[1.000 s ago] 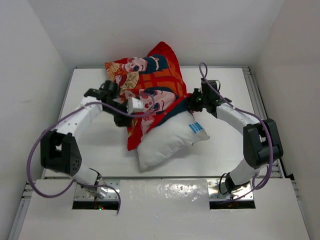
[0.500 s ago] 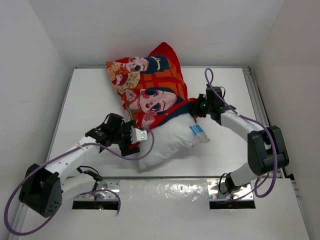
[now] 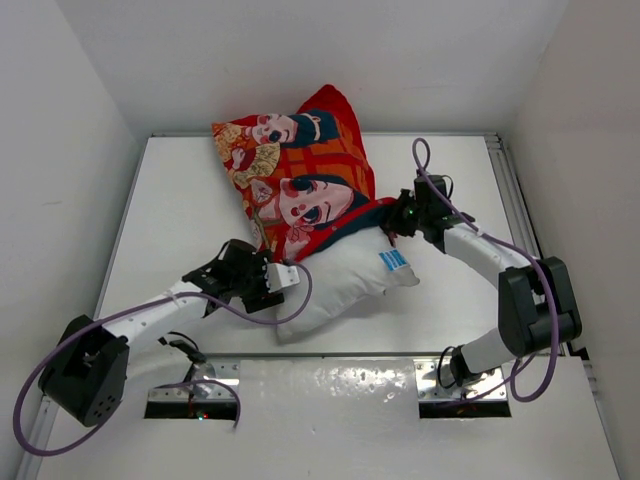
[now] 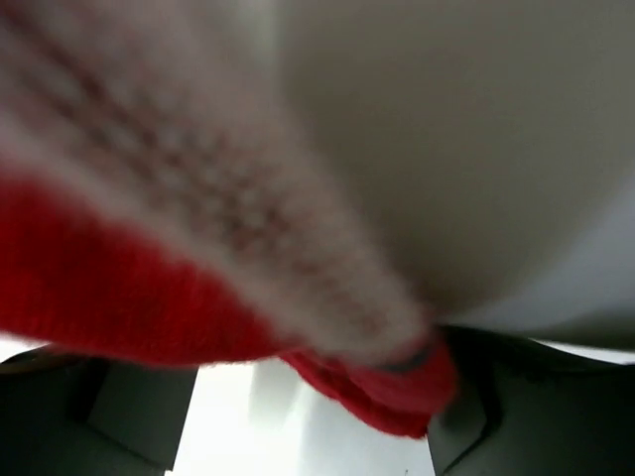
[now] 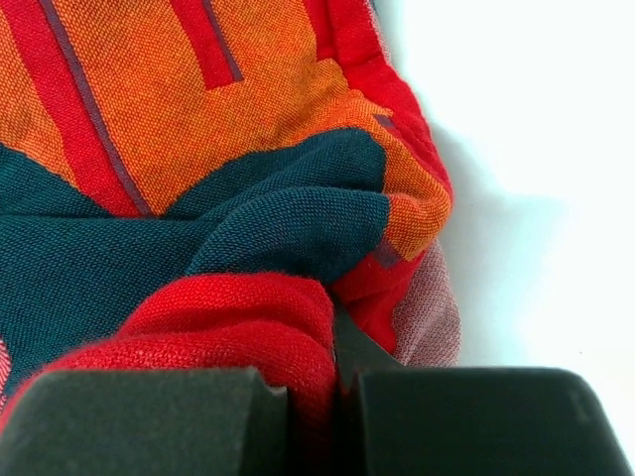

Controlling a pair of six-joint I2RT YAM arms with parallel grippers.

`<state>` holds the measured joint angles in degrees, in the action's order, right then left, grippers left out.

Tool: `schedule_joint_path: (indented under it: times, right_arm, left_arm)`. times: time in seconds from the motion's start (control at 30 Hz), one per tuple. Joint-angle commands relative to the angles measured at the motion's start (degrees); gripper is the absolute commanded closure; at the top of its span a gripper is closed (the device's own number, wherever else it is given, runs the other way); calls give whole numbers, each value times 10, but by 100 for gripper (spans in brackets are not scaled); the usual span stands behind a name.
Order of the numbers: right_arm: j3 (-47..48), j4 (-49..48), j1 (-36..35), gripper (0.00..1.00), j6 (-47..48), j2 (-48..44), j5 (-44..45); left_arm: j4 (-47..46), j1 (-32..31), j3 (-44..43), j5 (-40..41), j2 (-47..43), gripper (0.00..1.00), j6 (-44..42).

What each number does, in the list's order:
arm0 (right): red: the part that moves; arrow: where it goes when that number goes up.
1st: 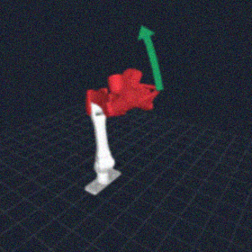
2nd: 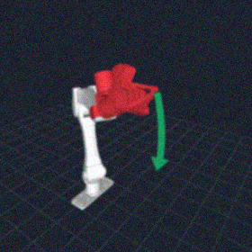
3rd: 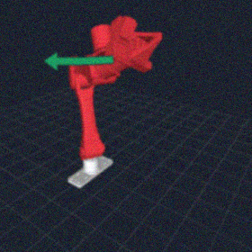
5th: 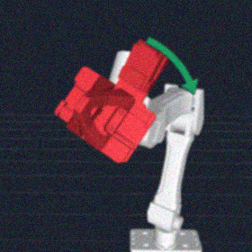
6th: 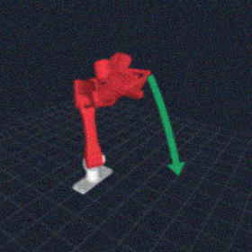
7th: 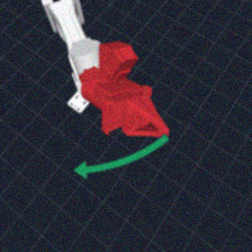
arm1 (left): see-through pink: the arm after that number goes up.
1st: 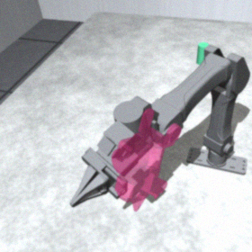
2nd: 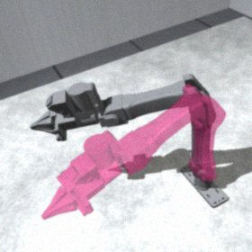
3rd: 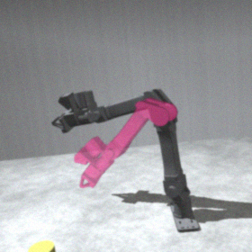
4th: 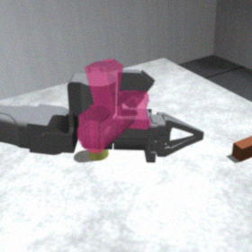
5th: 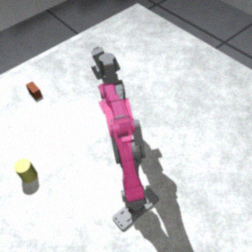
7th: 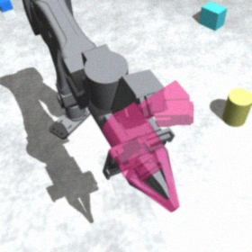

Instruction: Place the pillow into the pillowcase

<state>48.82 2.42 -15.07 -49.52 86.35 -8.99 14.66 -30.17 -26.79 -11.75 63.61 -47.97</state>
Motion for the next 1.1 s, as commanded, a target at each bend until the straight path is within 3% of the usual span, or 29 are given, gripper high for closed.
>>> schedule_joint_path:
  times: [0.0,0.03,0.13,0.17,0.23,0.33,0.4,0.5,0.53,0.57,0.6,0.67,0.77,0.87,0.9,1.0,1.07]
  right_arm:
    - [0,14,7,100,4,-15,8]
    - [0,14,7,100,5,-15,8]
    - [4,12,9,100,6,-9,6]
    - [5,11,10,100,6,-7,6]
    - [11,15,13,100,11,-4,-1]
    - [31,44,26,100,40,-10,-3]
    - [51,65,48,100,75,-14,-7]
    - [157,170,92,100,128,-14,-44]
    - [240,197,114,100,141,-9,-64]
    - [285,218,122,100,165,1,-73]
    - [374,251,130,100,175,7,-82]
    - [458,266,148,100,187,20,-110]
    - [560,182,186,100,145,17,-155]
    - [567,51,217,100,46,-13,-173]
    - [549,-52,221,100,19,-21,-167]
    - [530,-198,246,100,-60,-40,-123]
    - [540,-231,254,100,-95,-36,-107]
  left_arm:
    - [-9,18,-7,16,-15,26,-4]
    - [-14,20,-5,12,-23,27,0]
    - [-64,20,15,1,-50,46,9]
    - [-74,19,14,-9,-51,68,10]
    - [-102,14,-4,-9,-48,100,32]
    - [-95,38,-92,-19,-29,100,74]
    - [-60,79,-197,-50,-17,100,106]
    - [-41,162,-343,-114,-2,100,170]
    - [-45,185,-379,-124,4,100,195]
    - [-62,224,-443,-131,9,100,210]
    - [-125,243,-469,-129,19,100,229]
    - [-225,300,-516,-110,30,100,287]
    - [-422,355,-564,-108,48,100,355]
    - [-521,347,-586,-100,56,100,347]
    - [-540,340,-592,-91,58,100,337]
    - [-568,317,-644,-72,83,100,274]
    - [-561,310,-688,-71,101,100,252]
